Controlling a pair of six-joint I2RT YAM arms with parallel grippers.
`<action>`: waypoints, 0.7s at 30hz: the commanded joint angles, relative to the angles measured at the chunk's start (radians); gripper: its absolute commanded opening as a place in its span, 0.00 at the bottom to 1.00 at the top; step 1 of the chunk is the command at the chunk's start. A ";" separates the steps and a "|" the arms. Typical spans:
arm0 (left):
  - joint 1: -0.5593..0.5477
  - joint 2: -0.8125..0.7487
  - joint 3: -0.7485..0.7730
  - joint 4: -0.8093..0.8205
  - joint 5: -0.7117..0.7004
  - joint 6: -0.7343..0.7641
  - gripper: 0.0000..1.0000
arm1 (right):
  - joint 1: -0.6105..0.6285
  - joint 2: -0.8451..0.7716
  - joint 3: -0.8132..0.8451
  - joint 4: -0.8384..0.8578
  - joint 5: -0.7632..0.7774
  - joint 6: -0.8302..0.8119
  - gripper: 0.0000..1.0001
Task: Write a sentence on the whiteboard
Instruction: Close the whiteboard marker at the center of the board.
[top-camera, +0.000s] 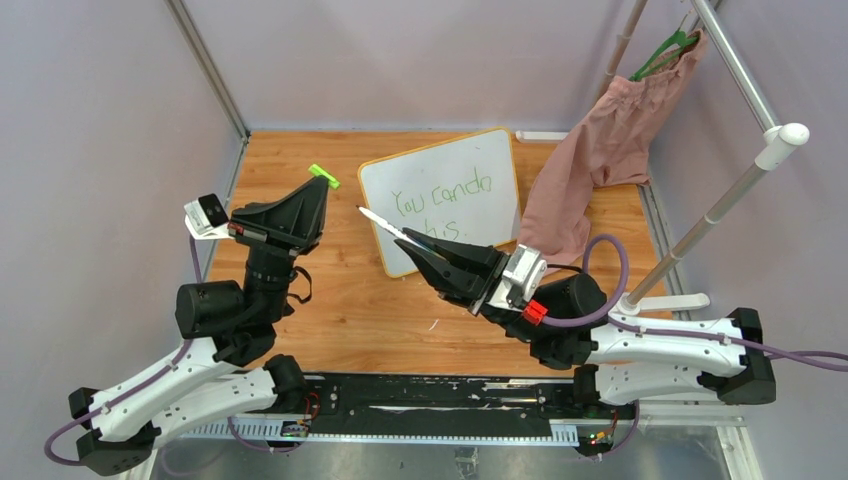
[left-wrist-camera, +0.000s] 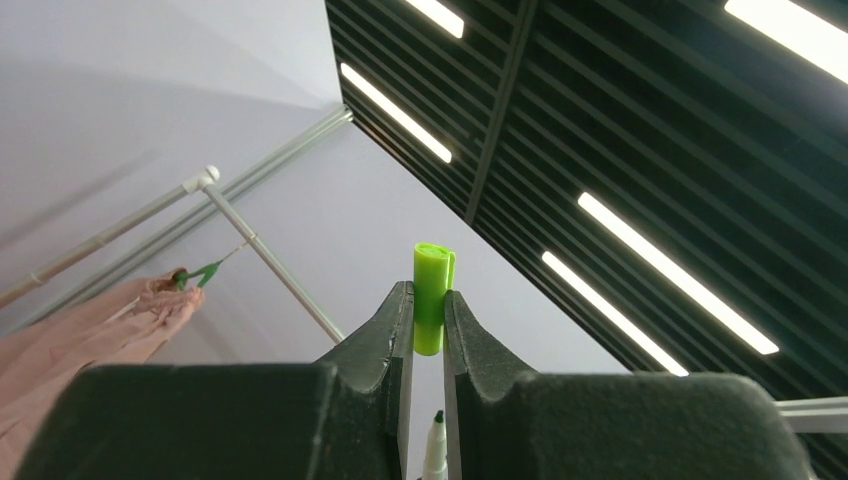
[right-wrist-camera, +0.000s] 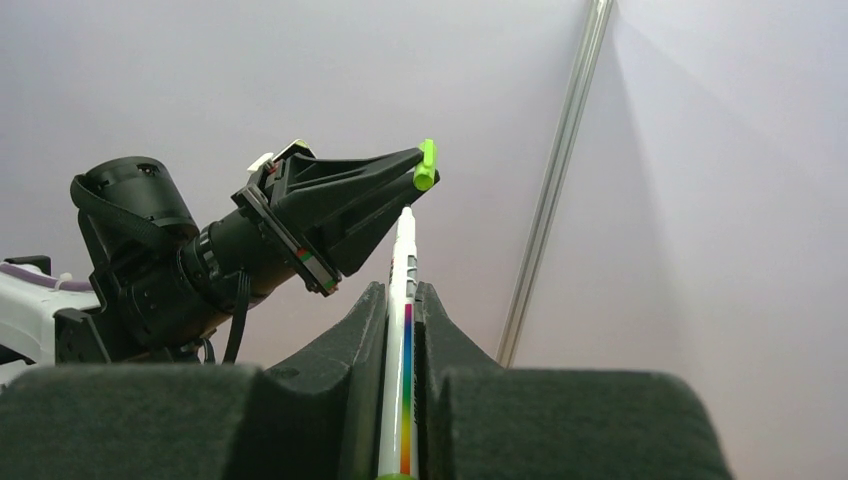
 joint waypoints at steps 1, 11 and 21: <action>0.006 -0.002 -0.005 0.002 0.028 -0.017 0.00 | 0.011 0.010 0.050 0.075 0.012 -0.012 0.00; 0.006 -0.002 -0.008 0.004 0.076 -0.034 0.00 | 0.011 0.035 0.068 0.089 0.008 0.003 0.00; 0.006 -0.001 -0.018 0.000 0.093 -0.049 0.00 | 0.011 0.050 0.079 0.088 0.009 0.009 0.00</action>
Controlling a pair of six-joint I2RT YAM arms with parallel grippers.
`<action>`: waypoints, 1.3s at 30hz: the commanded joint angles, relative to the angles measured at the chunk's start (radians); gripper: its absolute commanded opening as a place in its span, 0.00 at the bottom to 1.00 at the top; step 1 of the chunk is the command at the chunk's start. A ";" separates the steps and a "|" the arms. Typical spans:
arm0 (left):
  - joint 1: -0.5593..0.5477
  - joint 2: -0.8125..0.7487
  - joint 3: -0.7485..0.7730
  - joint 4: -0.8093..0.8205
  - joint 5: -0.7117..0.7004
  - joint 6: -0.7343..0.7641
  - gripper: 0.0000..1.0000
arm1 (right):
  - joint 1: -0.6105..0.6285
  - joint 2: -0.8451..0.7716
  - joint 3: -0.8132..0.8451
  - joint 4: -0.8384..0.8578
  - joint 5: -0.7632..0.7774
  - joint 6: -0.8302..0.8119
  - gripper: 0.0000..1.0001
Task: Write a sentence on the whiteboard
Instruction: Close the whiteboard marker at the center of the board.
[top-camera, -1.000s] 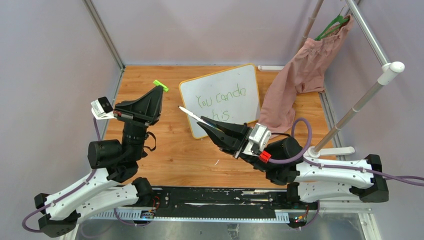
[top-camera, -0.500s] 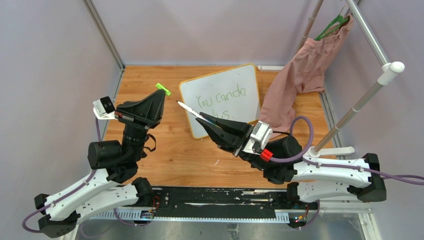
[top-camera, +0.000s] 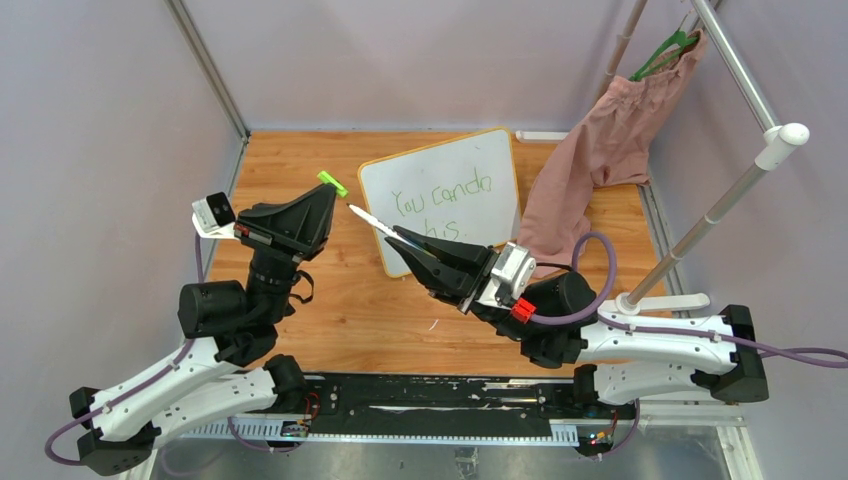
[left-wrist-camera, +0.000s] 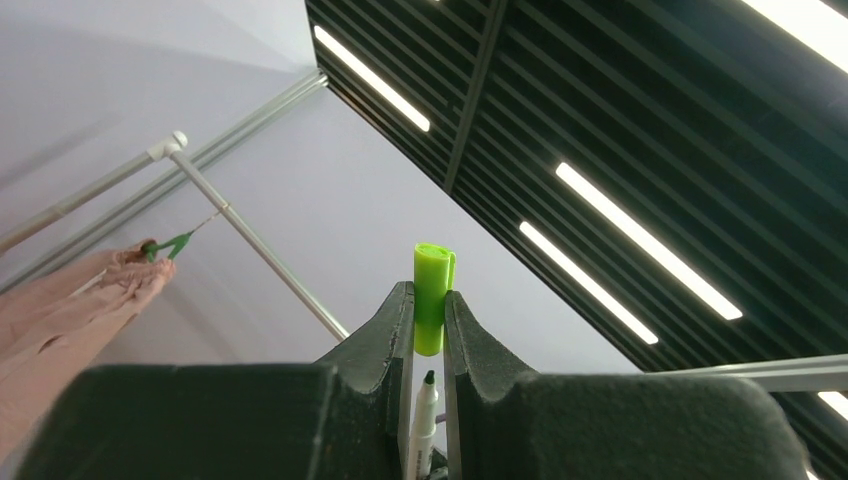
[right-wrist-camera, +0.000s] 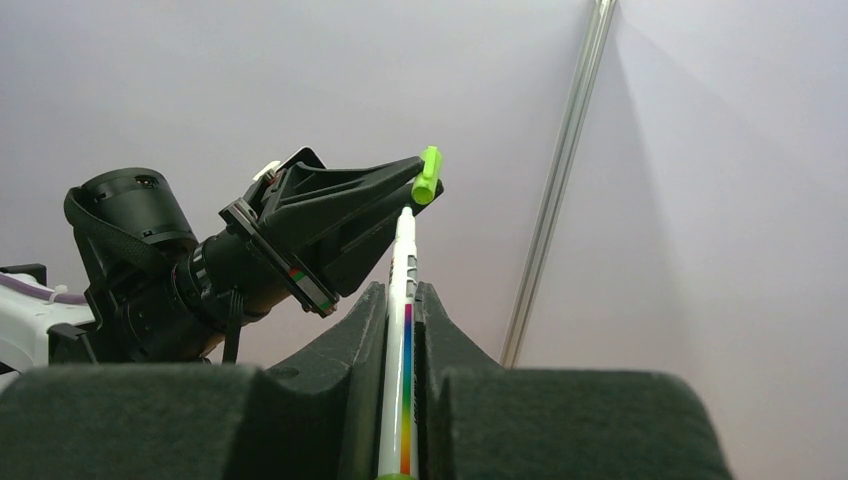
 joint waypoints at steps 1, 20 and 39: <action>0.006 0.000 -0.007 -0.002 0.018 -0.008 0.00 | 0.011 0.000 0.043 0.056 0.008 0.010 0.00; 0.006 -0.005 -0.015 -0.003 0.024 -0.015 0.00 | 0.011 -0.001 0.025 0.084 0.035 0.002 0.00; 0.006 -0.008 -0.013 0.012 0.007 -0.009 0.00 | 0.011 -0.008 0.010 0.083 0.037 0.006 0.00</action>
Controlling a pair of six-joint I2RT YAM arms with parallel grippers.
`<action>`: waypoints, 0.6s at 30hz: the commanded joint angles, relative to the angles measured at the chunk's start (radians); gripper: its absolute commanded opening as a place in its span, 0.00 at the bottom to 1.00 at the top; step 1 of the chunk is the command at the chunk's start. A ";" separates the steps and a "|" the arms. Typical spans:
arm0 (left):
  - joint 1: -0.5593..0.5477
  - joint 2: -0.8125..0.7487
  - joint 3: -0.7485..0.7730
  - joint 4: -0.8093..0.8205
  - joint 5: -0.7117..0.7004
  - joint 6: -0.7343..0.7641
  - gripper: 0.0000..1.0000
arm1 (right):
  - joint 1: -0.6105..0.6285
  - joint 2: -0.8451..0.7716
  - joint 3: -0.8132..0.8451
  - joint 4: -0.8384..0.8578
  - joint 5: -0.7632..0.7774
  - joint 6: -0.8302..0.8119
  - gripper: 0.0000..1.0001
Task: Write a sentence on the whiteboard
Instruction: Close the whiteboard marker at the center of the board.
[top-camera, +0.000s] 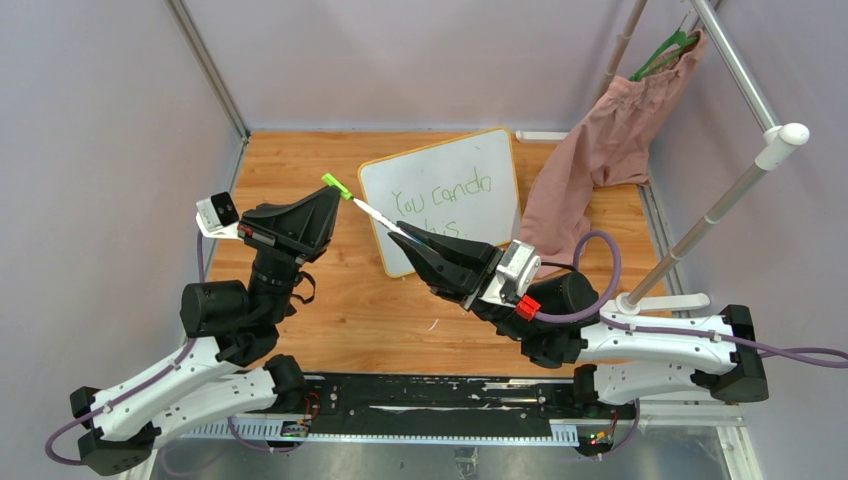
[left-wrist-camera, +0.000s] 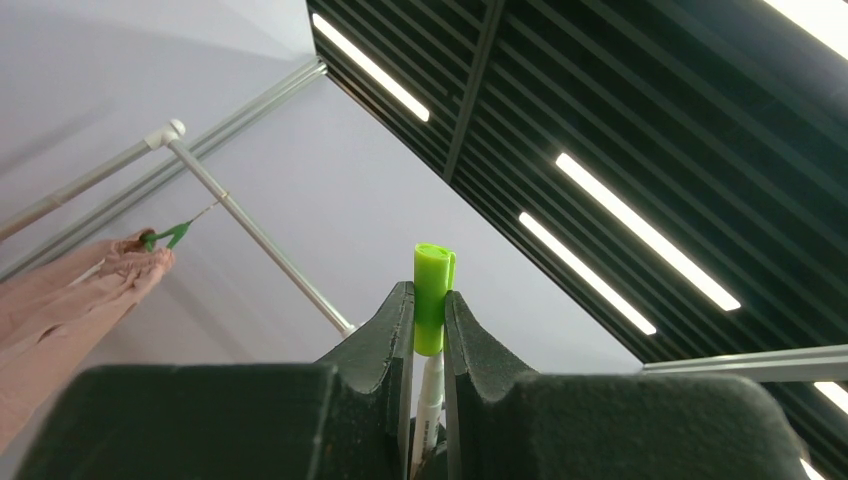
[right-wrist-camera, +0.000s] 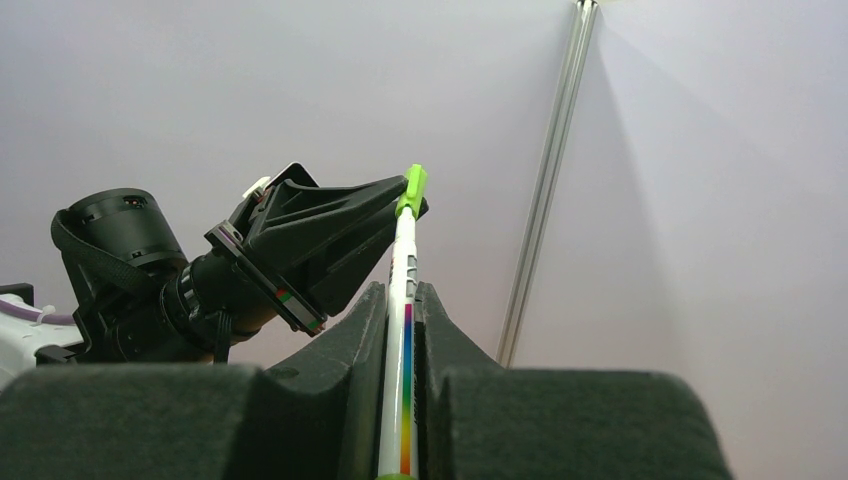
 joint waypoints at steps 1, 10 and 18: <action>0.006 -0.009 -0.005 0.019 -0.013 0.001 0.00 | 0.011 -0.014 0.005 0.060 0.014 0.006 0.00; 0.006 -0.002 0.002 0.026 -0.024 0.012 0.00 | 0.011 -0.023 -0.007 0.066 0.013 0.011 0.00; 0.006 0.008 0.005 0.032 -0.026 0.014 0.00 | 0.011 -0.032 -0.013 0.064 0.016 0.010 0.00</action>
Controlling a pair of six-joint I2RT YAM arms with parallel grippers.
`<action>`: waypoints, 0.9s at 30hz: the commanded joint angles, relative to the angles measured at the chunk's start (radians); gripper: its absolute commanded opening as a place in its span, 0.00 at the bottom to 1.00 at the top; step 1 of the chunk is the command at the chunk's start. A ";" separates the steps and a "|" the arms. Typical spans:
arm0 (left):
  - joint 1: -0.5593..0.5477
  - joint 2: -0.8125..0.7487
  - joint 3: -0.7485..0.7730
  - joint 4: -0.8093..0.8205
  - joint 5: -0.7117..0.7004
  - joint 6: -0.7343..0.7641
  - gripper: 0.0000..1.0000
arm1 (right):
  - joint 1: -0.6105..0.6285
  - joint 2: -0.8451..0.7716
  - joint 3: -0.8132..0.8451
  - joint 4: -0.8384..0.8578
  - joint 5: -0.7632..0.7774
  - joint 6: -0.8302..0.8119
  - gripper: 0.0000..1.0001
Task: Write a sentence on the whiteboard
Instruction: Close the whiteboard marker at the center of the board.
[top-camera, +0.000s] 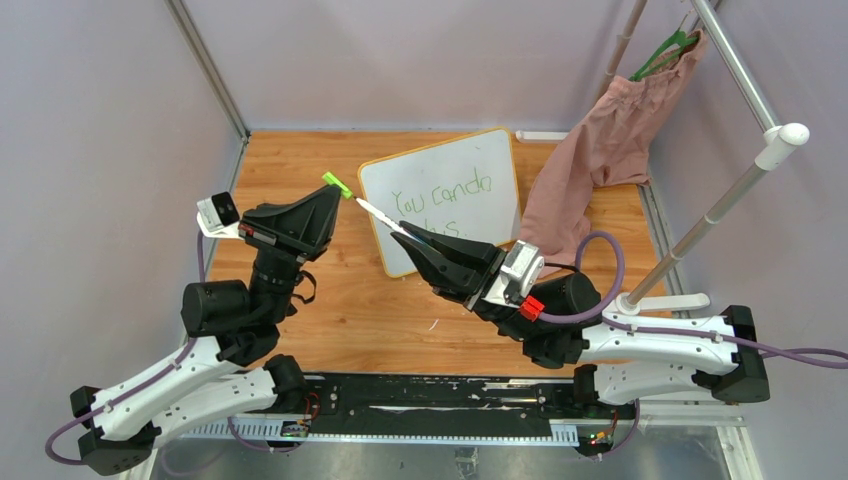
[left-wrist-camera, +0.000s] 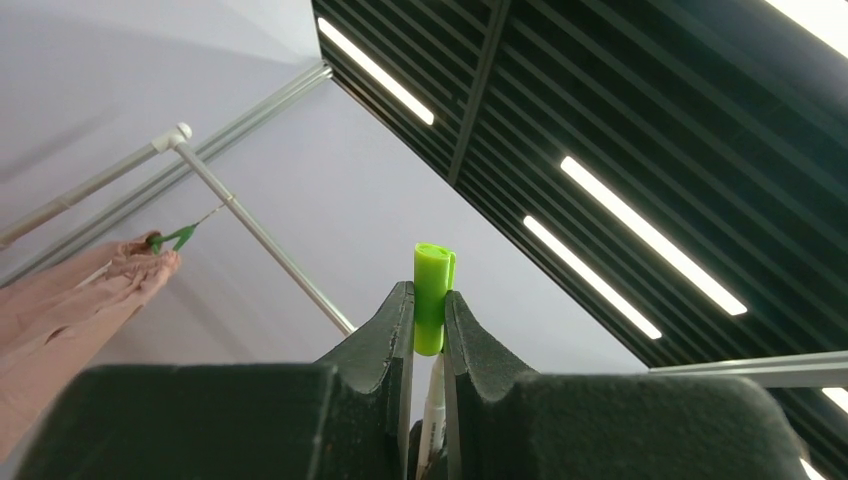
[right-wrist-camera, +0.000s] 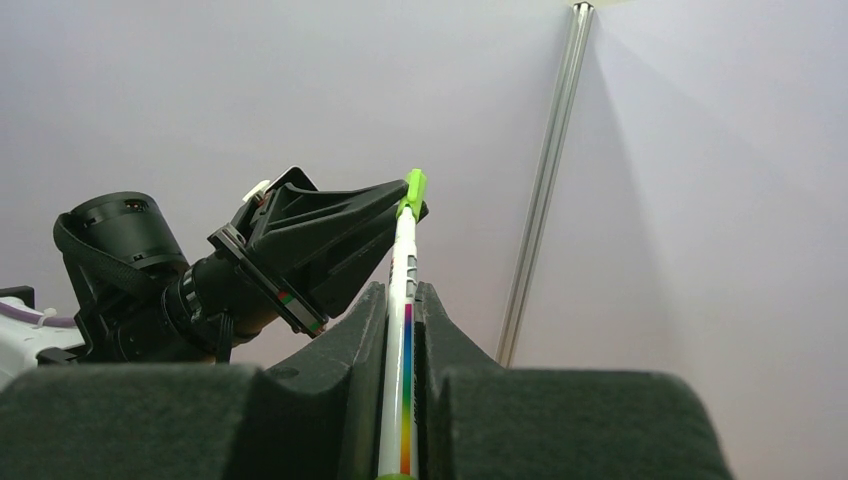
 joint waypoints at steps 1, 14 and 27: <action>0.006 0.005 0.005 0.033 -0.012 0.007 0.00 | 0.011 -0.022 -0.002 0.055 0.015 0.009 0.00; 0.006 0.017 0.024 0.038 0.003 0.010 0.00 | 0.010 -0.017 0.002 0.047 0.016 0.006 0.00; 0.006 0.013 0.039 0.041 -0.008 0.030 0.00 | 0.011 -0.026 -0.009 0.049 0.021 0.010 0.00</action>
